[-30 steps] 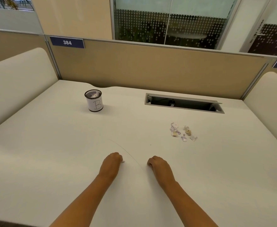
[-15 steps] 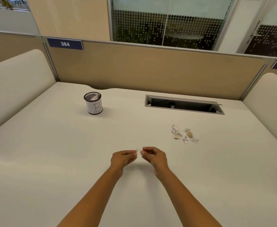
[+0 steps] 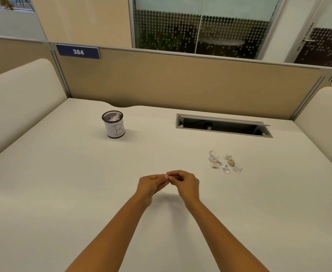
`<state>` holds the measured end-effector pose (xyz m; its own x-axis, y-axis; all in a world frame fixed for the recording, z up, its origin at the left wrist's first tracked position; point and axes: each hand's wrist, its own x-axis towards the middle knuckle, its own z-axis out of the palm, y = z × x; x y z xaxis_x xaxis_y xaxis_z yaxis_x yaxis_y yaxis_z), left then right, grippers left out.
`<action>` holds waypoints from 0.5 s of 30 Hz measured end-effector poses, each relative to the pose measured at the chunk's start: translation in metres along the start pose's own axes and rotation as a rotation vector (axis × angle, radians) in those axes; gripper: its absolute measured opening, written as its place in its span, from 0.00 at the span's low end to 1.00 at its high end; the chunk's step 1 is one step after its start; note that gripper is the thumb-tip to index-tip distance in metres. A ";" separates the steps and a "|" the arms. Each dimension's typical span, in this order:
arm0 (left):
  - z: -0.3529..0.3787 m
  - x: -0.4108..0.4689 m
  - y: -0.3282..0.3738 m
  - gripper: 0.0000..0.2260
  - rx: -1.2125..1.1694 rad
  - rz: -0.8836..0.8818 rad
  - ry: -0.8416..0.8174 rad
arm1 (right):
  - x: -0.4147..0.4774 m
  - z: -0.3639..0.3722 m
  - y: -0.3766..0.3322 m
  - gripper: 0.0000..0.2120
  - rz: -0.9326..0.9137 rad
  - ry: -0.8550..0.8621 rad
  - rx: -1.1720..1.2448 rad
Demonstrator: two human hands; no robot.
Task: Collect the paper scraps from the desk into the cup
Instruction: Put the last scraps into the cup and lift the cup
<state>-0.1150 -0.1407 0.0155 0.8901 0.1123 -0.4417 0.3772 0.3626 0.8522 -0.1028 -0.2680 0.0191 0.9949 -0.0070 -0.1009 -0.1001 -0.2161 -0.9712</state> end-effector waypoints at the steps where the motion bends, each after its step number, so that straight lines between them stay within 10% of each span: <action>1: -0.001 0.001 0.002 0.06 -0.019 0.010 0.006 | 0.002 0.001 -0.002 0.07 -0.010 -0.024 -0.007; 11: 0.000 0.028 0.018 0.08 0.038 -0.037 0.228 | 0.025 -0.003 -0.009 0.15 0.085 -0.182 0.145; 15: -0.002 0.035 0.026 0.06 -0.108 -0.099 0.212 | 0.036 -0.016 0.003 0.11 0.170 0.007 0.334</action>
<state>-0.0742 -0.1252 0.0213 0.7723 0.2590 -0.5800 0.4200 0.4768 0.7722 -0.0673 -0.2845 0.0160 0.9635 -0.0224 -0.2669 -0.2625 0.1190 -0.9576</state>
